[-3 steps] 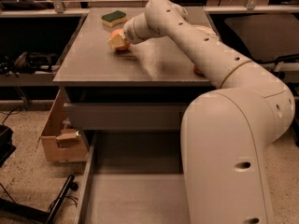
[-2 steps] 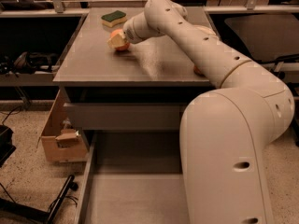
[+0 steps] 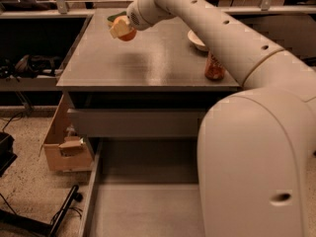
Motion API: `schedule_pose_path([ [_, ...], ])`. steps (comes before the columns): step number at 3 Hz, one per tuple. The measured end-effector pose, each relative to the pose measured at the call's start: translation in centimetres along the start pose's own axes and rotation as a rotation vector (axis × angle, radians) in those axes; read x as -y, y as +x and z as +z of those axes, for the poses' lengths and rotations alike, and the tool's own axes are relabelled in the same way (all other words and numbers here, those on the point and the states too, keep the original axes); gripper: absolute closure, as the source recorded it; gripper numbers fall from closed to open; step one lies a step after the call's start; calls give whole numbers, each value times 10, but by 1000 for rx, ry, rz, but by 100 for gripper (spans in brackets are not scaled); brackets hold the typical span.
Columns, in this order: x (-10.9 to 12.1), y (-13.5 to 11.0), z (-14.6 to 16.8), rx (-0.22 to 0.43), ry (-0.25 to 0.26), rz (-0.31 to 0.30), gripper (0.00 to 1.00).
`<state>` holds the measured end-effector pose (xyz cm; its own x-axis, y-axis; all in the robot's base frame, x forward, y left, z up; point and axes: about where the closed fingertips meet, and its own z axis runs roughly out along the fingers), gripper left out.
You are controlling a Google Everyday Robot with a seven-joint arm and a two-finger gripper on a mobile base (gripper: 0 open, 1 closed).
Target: Place orange into middle drawer
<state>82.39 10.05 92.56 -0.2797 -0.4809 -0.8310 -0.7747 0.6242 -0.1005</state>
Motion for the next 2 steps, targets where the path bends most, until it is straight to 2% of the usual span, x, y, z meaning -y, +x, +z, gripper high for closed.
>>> schedule_pose_path([
  [1, -21, -16, -68, 11, 63, 3, 100],
  [2, -32, -10, -153, 16, 173, 46, 100],
])
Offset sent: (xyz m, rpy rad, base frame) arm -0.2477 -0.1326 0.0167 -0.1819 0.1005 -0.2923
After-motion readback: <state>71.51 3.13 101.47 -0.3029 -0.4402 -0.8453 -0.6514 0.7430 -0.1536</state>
